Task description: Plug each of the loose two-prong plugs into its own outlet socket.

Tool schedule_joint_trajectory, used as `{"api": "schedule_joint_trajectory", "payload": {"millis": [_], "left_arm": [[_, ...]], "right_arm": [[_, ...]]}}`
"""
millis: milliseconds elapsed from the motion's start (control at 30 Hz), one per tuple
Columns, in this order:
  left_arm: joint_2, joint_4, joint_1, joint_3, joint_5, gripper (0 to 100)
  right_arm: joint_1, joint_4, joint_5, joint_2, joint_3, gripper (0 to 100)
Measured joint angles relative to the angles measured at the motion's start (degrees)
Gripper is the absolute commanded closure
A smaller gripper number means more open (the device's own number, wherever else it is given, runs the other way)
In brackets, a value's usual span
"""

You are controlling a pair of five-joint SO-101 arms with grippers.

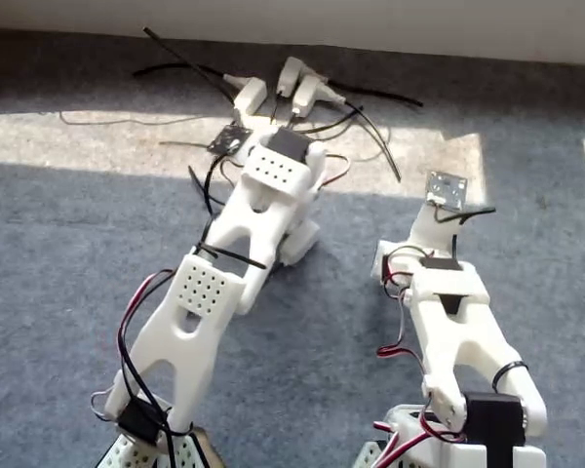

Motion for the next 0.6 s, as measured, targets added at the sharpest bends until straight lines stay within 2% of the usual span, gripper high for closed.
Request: {"api": "schedule_joint_trajectory", "payload": {"millis": [167, 333, 467, 600], "left_arm": [[0.0, 0.0, -4.2, 0.0, 6.7, 99], [0.0, 0.0, -4.7, 0.0, 11.9, 99], [0.0, 0.0, -4.7, 0.0, 13.3, 99], [0.0, 0.0, -4.7, 0.0, 13.5, 99]], "right_arm": [[-5.6, 1.5, 0.0, 0.0, 0.0, 99.0], [-13.6, -0.1, 3.3, 0.0, 0.0, 99.0], [-19.1, -4.4, 6.0, 0.0, 0.0, 99.0], [-19.9, -5.4, 6.4, 0.0, 0.0, 99.0]]}}
